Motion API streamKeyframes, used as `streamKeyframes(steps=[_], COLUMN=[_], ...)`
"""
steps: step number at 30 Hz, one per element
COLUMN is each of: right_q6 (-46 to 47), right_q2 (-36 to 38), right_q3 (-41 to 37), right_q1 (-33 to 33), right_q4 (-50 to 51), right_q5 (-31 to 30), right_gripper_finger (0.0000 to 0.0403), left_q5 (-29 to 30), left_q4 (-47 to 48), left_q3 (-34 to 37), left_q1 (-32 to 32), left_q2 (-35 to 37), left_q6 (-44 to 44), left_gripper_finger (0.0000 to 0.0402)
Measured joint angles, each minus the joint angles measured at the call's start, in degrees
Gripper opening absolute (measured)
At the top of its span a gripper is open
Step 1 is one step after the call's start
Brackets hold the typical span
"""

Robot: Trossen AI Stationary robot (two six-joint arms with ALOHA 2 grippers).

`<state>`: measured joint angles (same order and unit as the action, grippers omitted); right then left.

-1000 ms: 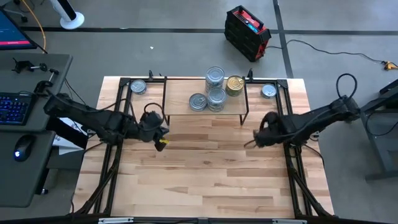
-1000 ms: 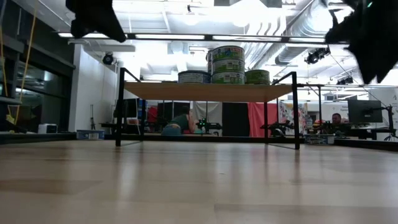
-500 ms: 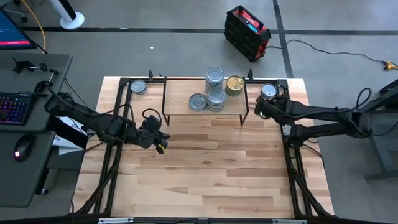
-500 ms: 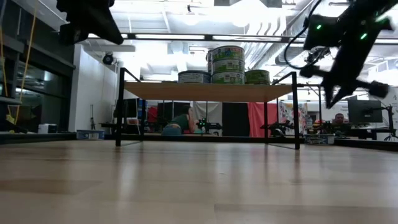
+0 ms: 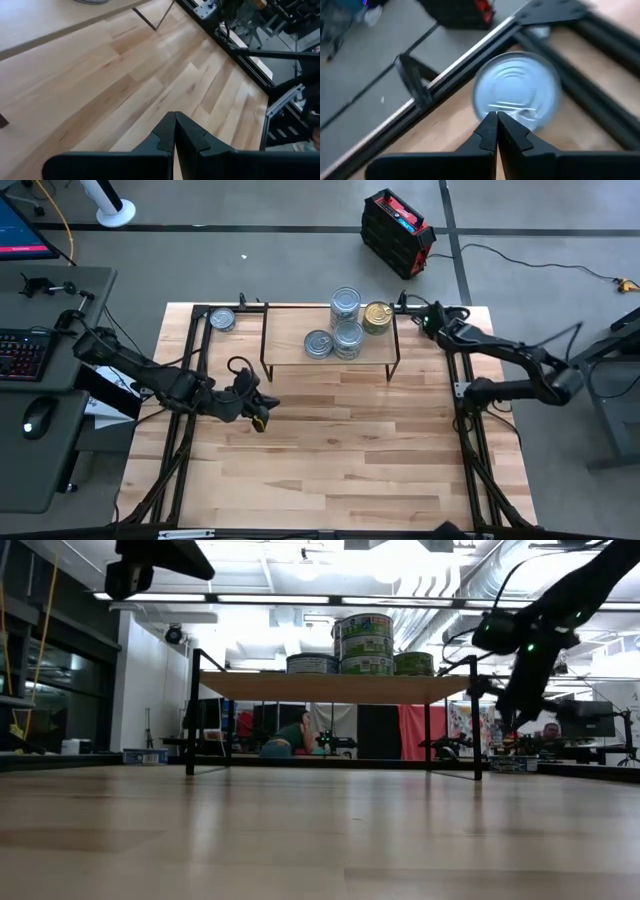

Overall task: Stack canned seafood by type on shelf
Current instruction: Stack the blue tuna can on top of the other blue tuna can on the shelf

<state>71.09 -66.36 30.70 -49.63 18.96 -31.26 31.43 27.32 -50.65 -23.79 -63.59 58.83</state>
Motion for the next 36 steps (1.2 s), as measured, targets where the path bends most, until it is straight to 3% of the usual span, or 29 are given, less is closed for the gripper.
streamKeyframes(steps=[3,8,17,29,36], right_q6=[-5.4,-8.2,-19.0,-22.1,-21.6], right_q2=[-4.7,-9.6,-8.5,3.2,4.1], right_q3=[0.0,0.0,0.3,0.1,0.0], right_q1=[-3.3,-5.9,-5.7,5.3,15.6], right_q4=[-5.0,-4.1,1.3,30.6,35.0], right_q5=[4.8,8.0,14.6,19.6,22.5], right_gripper_finger=[0.0,0.0,0.0,0.0,0.0], left_q5=[0.2,0.2,0.6,0.6,0.6], left_q4=[-0.1,0.0,0.0,-0.1,-0.1], left_q3=[0.0,0.0,0.0,0.0,0.0], left_q1=[0.1,0.1,0.3,2.0,2.4], left_q2=[0.0,0.0,0.0,0.0,0.0], left_q6=[0.0,1.3,-1.4,-6.9,-9.8], left_gripper_finger=[0.0001,0.0001,0.0001,0.0001,0.0001])
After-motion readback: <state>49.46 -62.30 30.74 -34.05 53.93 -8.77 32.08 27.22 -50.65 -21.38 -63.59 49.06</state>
